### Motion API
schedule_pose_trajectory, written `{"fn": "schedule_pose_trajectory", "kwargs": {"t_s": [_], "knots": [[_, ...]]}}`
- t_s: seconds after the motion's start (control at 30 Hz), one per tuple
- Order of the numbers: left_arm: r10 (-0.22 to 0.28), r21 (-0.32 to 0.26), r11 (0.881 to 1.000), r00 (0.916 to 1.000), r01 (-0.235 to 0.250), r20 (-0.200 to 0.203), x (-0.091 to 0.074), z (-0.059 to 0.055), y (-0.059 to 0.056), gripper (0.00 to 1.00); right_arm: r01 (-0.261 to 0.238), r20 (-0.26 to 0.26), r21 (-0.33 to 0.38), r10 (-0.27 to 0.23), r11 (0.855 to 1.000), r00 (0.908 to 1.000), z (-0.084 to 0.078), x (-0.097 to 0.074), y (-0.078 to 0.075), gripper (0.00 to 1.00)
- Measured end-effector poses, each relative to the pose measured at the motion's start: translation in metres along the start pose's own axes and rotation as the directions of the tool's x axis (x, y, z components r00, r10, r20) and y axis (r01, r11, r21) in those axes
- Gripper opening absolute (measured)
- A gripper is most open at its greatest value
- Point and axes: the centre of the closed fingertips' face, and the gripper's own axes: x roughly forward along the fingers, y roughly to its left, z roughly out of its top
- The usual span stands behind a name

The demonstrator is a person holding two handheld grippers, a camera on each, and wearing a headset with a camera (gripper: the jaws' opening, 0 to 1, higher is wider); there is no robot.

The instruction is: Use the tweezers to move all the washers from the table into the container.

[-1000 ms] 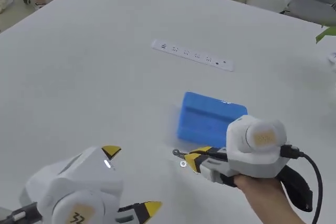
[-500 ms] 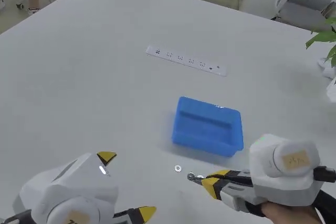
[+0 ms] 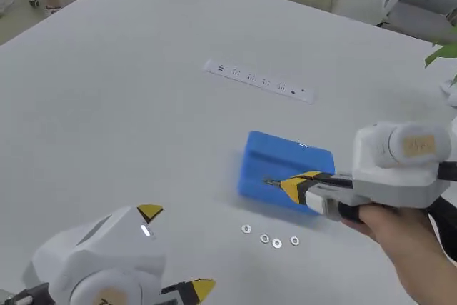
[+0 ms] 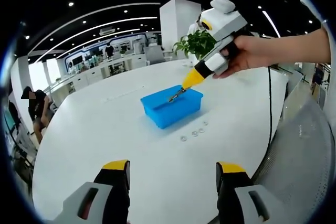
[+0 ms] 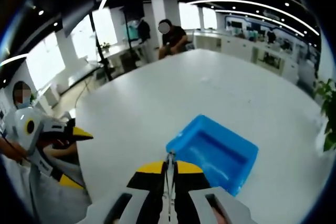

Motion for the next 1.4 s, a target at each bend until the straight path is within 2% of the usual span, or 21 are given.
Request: {"fn": "schedule_pose_trajectory", "kwargs": {"t_s": [0.1, 0.23, 0.37, 0.43, 0.53, 0.67, 0.7, 0.77, 0.8, 0.83, 0.87, 0.9, 0.93, 1.0, 1.03, 1.07, 1.1, 1.17, 1.27, 1.33, 1.4], "knots": [[0.003, 0.001, 1.000, 1.0000, -0.003, 0.001, 0.000, 0.000, 0.001, 0.66, 0.007, -0.009, -0.005, -0.007, 1.000, 0.9999, 0.004, 0.010, -0.013, 0.02], [0.004, 0.004, 1.000, 1.0000, -0.004, -0.003, 0.000, 0.000, 0.001, 0.66, -0.002, -0.052, 0.017, 0.003, 1.000, 0.9986, 0.004, 0.030, -0.031, 0.02], [0.006, 0.007, 1.000, 1.0000, -0.006, -0.007, 0.000, -0.001, 0.001, 0.65, -0.030, -0.112, 0.024, 0.033, 0.999, 0.9932, -0.002, 0.040, -0.034, 0.02], [0.008, 0.007, 1.000, 1.0000, -0.008, -0.003, 0.000, 0.000, 0.001, 0.65, -0.039, -0.140, 0.024, 0.042, 0.999, 0.9892, -0.006, 0.054, -0.044, 0.02], [0.007, 0.004, 1.000, 1.0000, -0.007, -0.007, 0.000, -0.001, 0.001, 0.65, -0.054, -0.179, 0.011, 0.055, 0.998, 0.9823, -0.011, 0.059, -0.042, 0.02], [0.011, 0.008, 1.000, 0.9999, -0.011, -0.010, 0.000, -0.001, 0.002, 0.64, -0.084, -0.246, 0.008, 0.083, 0.996, 0.9658, -0.016, 0.065, -0.040, 0.02], [0.013, 0.011, 1.000, 0.9999, -0.013, -0.010, 0.000, -0.001, 0.002, 0.64, -0.098, -0.274, 0.018, 0.099, 0.995, 0.9567, -0.019, 0.067, -0.038, 0.02], [0.015, 0.011, 1.000, 0.9999, -0.015, -0.007, 0.000, -0.001, 0.003, 0.64, -0.103, -0.296, 0.017, 0.104, 0.995, 0.9494, -0.019, 0.076, -0.043, 0.02], [0.015, 0.008, 1.000, 0.9998, -0.015, -0.009, 0.000, -0.001, 0.003, 0.64, -0.111, -0.314, 0.014, 0.110, 0.994, 0.9429, -0.021, 0.075, -0.040, 0.02], [0.016, 0.006, 1.000, 0.9998, -0.016, -0.010, 0.000, -0.001, 0.003, 0.64, -0.118, -0.348, 0.025, 0.120, 0.993, 0.9298, -0.024, 0.073, -0.036, 0.02], [0.021, 0.006, 1.000, 0.9997, -0.021, -0.011, 0.000, -0.001, 0.004, 0.65, -0.111, -0.367, 0.039, 0.117, 0.993, 0.9228, -0.025, 0.075, -0.037, 0.02], [0.024, 0.006, 1.000, 0.9997, -0.024, -0.010, -0.001, -0.001, 0.005, 0.65, -0.115, -0.364, 0.031, 0.119, 0.993, 0.9239, -0.023, 0.076, -0.036, 0.03], [0.021, 0.001, 1.000, 0.9997, -0.021, -0.009, -0.001, -0.001, 0.005, 0.64, -0.129, -0.383, 0.031, 0.131, 0.991, 0.9143, -0.023, 0.077, -0.036, 0.03], [0.019, -0.004, 1.000, 0.9998, -0.019, -0.011, 0.000, -0.002, 0.005, 0.65, -0.126, -0.396, 0.037, 0.131, 0.991, 0.9089, -0.020, 0.080, -0.038, 0.03], [0.019, -0.002, 1.000, 0.9997, -0.019, -0.011, 0.000, -0.002, 0.005, 0.64, -0.127, -0.408, 0.039, 0.132, 0.991, 0.9032, -0.020, 0.080, -0.038, 0.03], [0.020, 0.000, 1.000, 0.9997, -0.020, -0.014, 0.000, -0.003, 0.005, 0.64, -0.130, -0.432, 0.040, 0.135, 0.991, 0.8919, -0.021, 0.079, -0.037, 0.03], [0.020, 0.001, 1.000, 0.9997, -0.020, -0.016, 0.000, -0.003, 0.005, 0.64, -0.129, -0.432, 0.038, 0.132, 0.991, 0.8923, -0.019, 0.079, -0.037, 0.03], [0.020, 0.002, 1.000, 0.9997, -0.020, -0.017, 0.000, -0.003, 0.005, 0.65, -0.136, -0.458, 0.024, 0.132, 0.990, 0.8792, -0.019, 0.078, -0.036, 0.03], [0.021, 0.002, 1.000, 0.9996, -0.021, -0.018, 0.000, -0.003, 0.005, 0.65, -0.135, -0.473, 0.016, 0.127, 0.991, 0.8719, -0.019, 0.079, -0.035, 0.03], [0.022, 0.003, 1.000, 0.9996, -0.022, -0.019, 0.000, -0.003, 0.005, 0.65, -0.144, -0.489, -0.004, 0.124, 0.990, 0.8631, -0.021, 0.078, -0.034, 0.03], [0.022, 0.002, 1.000, 0.9996, -0.022, -0.018, 0.000, -0.003, 0.004, 0.65, -0.141, -0.493, -0.014, 0.116, 0.990, 0.8620, -0.021, 0.077, -0.036, 0.03]]}}
